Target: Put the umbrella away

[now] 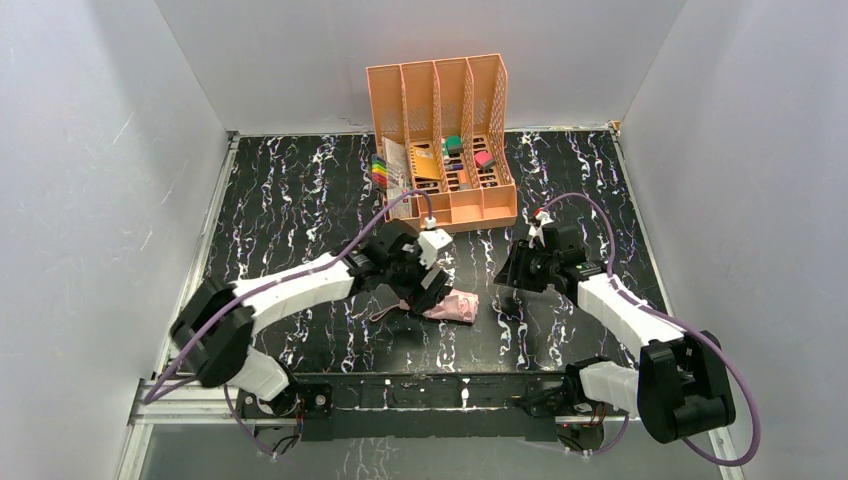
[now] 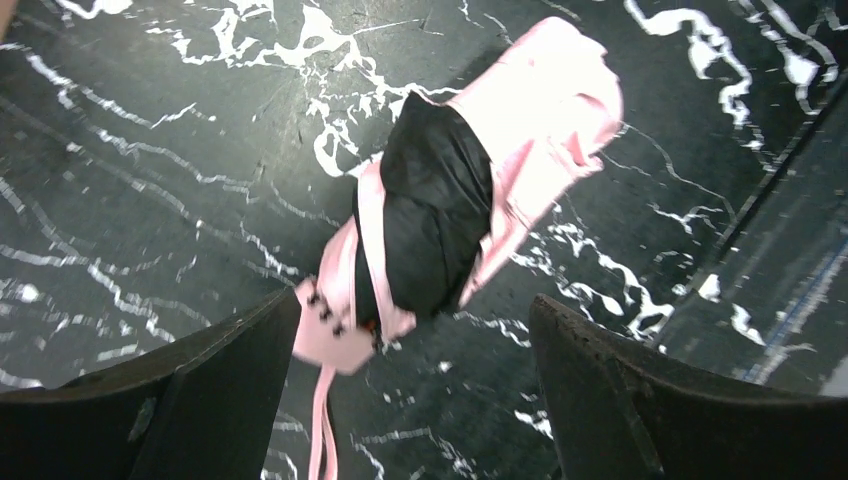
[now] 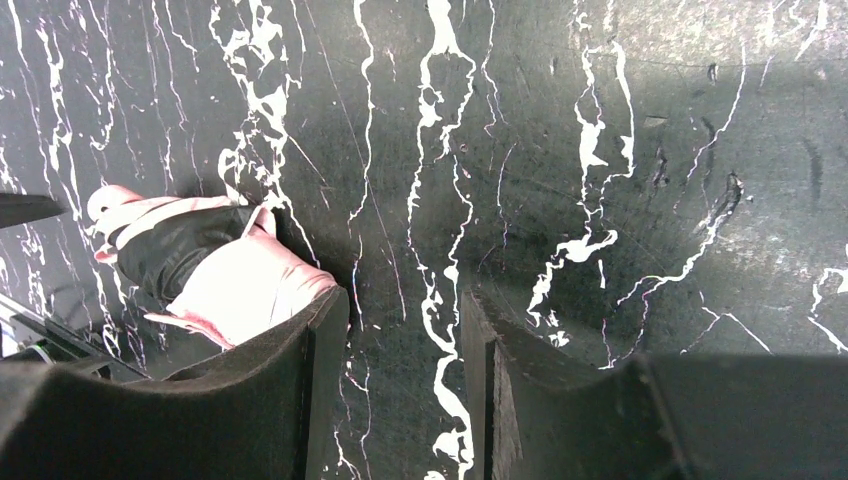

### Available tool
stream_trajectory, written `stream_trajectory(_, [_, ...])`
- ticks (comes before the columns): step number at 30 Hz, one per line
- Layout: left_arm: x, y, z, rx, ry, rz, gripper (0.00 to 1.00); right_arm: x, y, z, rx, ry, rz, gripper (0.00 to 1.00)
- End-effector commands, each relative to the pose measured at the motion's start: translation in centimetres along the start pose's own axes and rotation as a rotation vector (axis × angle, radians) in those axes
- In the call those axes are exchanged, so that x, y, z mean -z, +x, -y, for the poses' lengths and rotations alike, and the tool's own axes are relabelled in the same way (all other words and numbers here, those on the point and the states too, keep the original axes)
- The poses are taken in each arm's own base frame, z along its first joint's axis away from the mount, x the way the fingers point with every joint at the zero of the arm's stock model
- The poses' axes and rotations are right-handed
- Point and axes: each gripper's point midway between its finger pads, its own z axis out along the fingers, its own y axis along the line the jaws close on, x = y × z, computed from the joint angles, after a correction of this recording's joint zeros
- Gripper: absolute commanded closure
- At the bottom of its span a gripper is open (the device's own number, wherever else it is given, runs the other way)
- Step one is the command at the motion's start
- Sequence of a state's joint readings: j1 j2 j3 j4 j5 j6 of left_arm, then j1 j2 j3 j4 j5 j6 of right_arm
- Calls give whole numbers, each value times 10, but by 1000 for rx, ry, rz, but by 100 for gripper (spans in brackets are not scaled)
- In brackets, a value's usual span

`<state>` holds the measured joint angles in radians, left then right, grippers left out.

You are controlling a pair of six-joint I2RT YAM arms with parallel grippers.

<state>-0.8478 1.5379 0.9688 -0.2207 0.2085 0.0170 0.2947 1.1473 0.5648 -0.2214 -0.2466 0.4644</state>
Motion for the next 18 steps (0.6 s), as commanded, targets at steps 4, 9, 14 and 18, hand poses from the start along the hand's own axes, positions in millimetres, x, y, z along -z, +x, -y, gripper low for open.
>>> stream_trajectory(4, [52, 16, -12, 190, -152, 101, 20, 5, -14, -8, 42, -13, 1, 47])
stream_trajectory(9, [60, 38, -34, 337, -276, 132, 30, 8, -8, 3, 29, 55, 15, 59])
stream_trajectory(14, [53, 51, -58, 438, -394, 114, 61, 6, 7, 3, 47, 132, 7, 67])
stream_trajectory(18, [43, 53, -73, 481, -461, 88, 83, 1, 20, -3, 83, 190, 19, 69])
